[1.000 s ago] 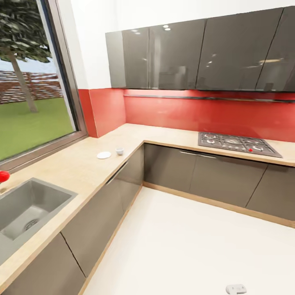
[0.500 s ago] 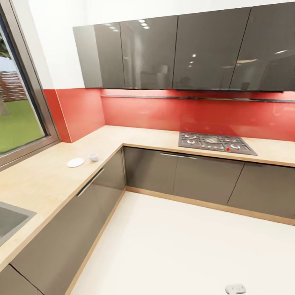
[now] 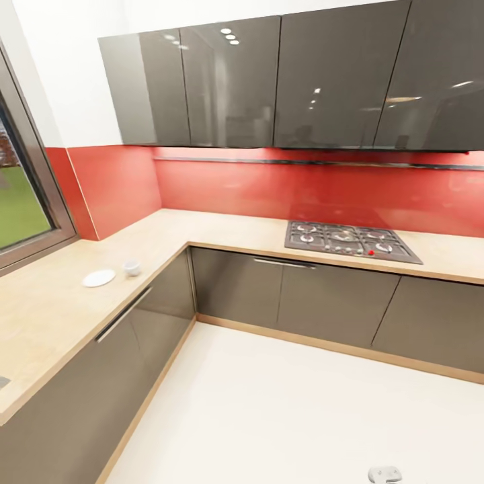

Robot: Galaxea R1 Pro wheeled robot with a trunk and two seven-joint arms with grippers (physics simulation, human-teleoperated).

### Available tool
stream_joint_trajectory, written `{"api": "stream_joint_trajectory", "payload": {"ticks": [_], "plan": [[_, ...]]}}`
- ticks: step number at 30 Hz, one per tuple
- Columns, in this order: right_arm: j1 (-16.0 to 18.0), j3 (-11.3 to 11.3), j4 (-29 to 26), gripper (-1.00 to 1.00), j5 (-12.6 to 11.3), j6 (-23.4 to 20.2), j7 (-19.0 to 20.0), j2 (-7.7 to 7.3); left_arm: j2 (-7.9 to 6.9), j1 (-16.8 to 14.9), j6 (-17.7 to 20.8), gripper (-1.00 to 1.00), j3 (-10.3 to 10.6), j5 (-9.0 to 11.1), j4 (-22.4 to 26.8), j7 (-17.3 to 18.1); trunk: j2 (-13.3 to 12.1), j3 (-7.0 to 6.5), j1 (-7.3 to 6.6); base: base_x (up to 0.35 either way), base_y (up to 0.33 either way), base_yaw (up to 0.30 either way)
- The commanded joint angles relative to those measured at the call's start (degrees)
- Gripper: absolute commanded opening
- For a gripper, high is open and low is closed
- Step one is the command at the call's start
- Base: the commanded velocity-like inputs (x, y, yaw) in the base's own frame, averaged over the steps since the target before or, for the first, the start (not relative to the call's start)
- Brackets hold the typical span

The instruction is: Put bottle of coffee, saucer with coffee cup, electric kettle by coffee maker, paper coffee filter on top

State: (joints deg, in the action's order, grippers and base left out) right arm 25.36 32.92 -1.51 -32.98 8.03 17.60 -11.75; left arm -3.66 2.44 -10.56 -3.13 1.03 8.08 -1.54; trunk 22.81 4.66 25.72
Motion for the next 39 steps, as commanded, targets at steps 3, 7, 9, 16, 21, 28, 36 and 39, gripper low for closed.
{"api": "stream_joint_trajectory", "payload": {"ticks": [3,7,9,16,21,28,36,39], "plan": [[0.0,0.5,0.0,1.0,-0.6,0.1,0.2,-0.02,-0.02,0.0,-0.1,1.0,-0.3,0.1,0.1,0.0,0.1,0.11,0.06,0.304,-0.151,0.0],[0.0,0.5,0.0,1.0,-0.7,0.1,0.2,-0.02,-0.06,0.0,-0.1,1.0,-0.3,0.2,0.1,0.0,0.1,0.11,0.06,0.316,-0.119,0.0],[0.0,0.5,0.0,1.0,-0.7,0.1,0.1,-0.02,-0.14,0.0,-0.1,1.0,-0.3,0.2,0.1,0.0,0.1,0.11,0.06,0.322,-0.098,0.0],[0.0,0.5,0.0,1.0,-0.7,0.1,0.0,-0.02,-0.11,0.0,-0.1,1.0,-0.3,0.3,0.0,0.0,0.1,0.11,0.06,0.323,-0.092,0.0],[0.0,0.5,0.0,1.0,-0.8,0.1,0.0,-0.02,-0.11,0.0,-0.2,1.0,-0.4,0.3,0.0,0.0,0.1,0.11,0.06,0.324,-0.09,0.0],[0.0,0.5,0.0,1.0,-0.8,0.1,0.1,-0.02,-0.07,0.0,-0.2,1.0,-0.4,0.3,0.0,0.0,0.1,0.11,0.06,0.324,-0.091,0.092],[0.0,0.5,0.0,1.0,-0.9,0.1,0.0,-0.02,-0.03,0.0,-0.2,1.0,-0.3,0.2,0.0,0.0,0.1,0.11,0.06,0.324,-0.113,0.269],[0.0,0.5,0.0,1.0,-0.9,0.1,0.0,-0.02,-0.03,0.0,-0.2,1.0,-0.3,0.2,0.0,0.0,0.1,0.11,0.06,0.324,-0.122,0.277]]}}
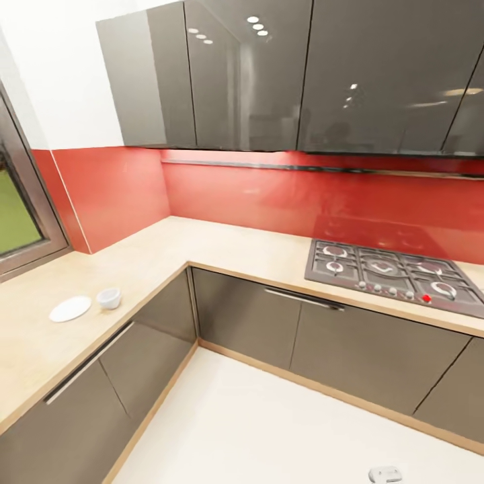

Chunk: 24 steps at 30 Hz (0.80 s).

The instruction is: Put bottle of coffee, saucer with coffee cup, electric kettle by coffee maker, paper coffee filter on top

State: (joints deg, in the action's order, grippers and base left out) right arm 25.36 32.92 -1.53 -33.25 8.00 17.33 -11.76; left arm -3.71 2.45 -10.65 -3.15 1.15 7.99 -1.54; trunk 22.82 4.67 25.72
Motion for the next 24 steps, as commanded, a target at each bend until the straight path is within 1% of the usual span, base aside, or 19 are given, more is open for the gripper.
{"api": "stream_joint_trajectory", "payload": {"ticks": [1,15,20,24], "plan": [[0.0,0.5,0.0,1.0,-0.6,0.2,0.2,-0.01,0.02,0.0,-0.1,1.0,-0.3,0.1,0.1,0.0,0.1,0.11,0.06,0.324,-0.124,0.277],[0.0,0.5,0.0,1.0,-0.6,0.2,0.2,-0.01,0.02,0.0,-0.1,1.0,-0.3,0.1,0.1,0.0,0.1,0.11,0.06,0.29,-0.193,0.278],[0.0,0.5,0.0,1.0,-0.6,0.2,0.2,-0.01,0.02,0.0,-0.1,1.0,-0.4,0.1,0.1,0.0,0.1,0.11,0.06,0.15,-0.238,0.278],[0.0,0.5,0.0,1.0,-0.6,0.1,0.2,0.0,0.09,0.0,-0.1,1.0,-0.5,0.2,0.2,0.0,0.1,0.11,0.06,0.062,-0.071,0.278]]}}
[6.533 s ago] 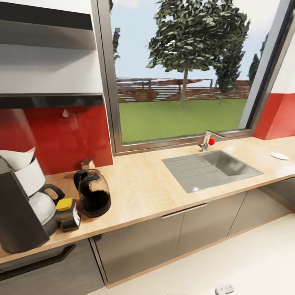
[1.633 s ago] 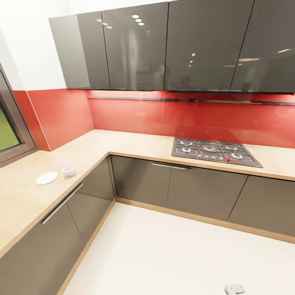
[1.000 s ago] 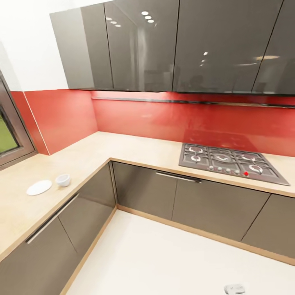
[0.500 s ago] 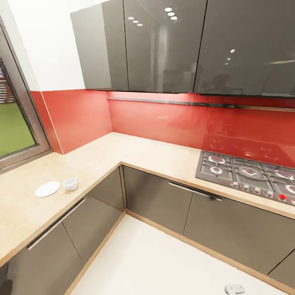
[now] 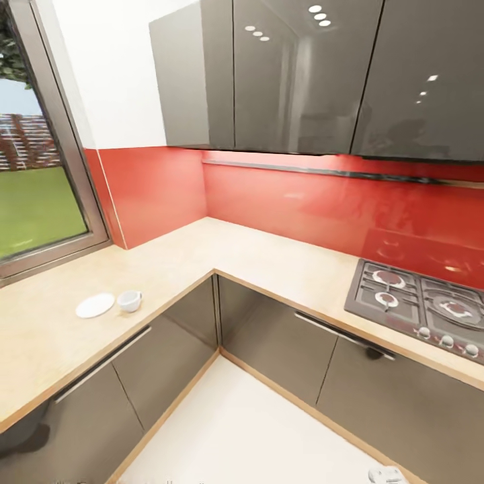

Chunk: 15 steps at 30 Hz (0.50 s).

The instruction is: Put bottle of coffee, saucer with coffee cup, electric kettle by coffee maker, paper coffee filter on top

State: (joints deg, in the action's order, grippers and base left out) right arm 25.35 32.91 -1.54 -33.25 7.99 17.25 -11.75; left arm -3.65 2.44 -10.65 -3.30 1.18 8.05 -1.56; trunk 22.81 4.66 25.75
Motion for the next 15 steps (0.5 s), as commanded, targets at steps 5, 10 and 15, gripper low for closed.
{"api": "stream_joint_trajectory", "payload": {"ticks": [5,10,15], "plan": [[0.0,0.5,0.0,1.0,-0.6,0.2,0.2,0.03,0.04,0.0,-0.1,1.0,-0.3,0.1,0.1,0.0,0.1,0.11,0.04,0.007,-0.007,0.278],[0.0,0.5,0.0,1.0,-0.6,0.1,0.2,0.05,0.06,0.0,-0.1,1.0,-0.3,0.1,0.2,0.0,0.1,0.11,0.04,0.001,-0.001,0.278],[0.0,0.5,0.0,1.0,-0.6,0.1,0.2,0.06,0.09,0.0,-0.1,1.0,-0.4,0.1,0.2,0.0,0.1,0.11,0.04,0.0,0.0,0.278]]}}
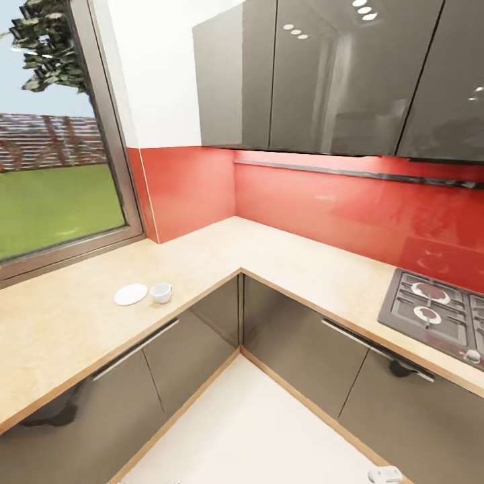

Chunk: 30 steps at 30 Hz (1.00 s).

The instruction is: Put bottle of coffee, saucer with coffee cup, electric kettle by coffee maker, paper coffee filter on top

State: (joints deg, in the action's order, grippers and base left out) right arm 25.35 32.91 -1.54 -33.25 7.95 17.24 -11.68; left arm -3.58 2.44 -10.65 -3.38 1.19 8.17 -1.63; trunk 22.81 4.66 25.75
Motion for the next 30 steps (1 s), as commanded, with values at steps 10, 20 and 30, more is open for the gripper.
{"api": "stream_joint_trajectory", "payload": {"ticks": [10,20,30], "plan": [[0.0,0.5,0.1,1.0,-0.8,0.1,0.2,-0.01,0.06,0.0,-0.1,1.0,-0.3,0.1,0.1,0.1,0.1,0.2,0.03,0.0,0.0,0.277],[0.0,0.4,0.0,1.0,-0.8,0.1,0.2,0.0,0.07,0.0,-0.1,1.0,-0.3,0.1,0.1,0.1,0.1,0.69,0.03,0.0,0.0,0.259],[0.0,0.4,0.0,1.0,-0.8,0.0,0.2,0.03,0.07,0.0,-0.1,1.0,-0.3,0.1,0.1,0.1,0.1,1.22,0.03,0.0,0.0,0.255]]}}
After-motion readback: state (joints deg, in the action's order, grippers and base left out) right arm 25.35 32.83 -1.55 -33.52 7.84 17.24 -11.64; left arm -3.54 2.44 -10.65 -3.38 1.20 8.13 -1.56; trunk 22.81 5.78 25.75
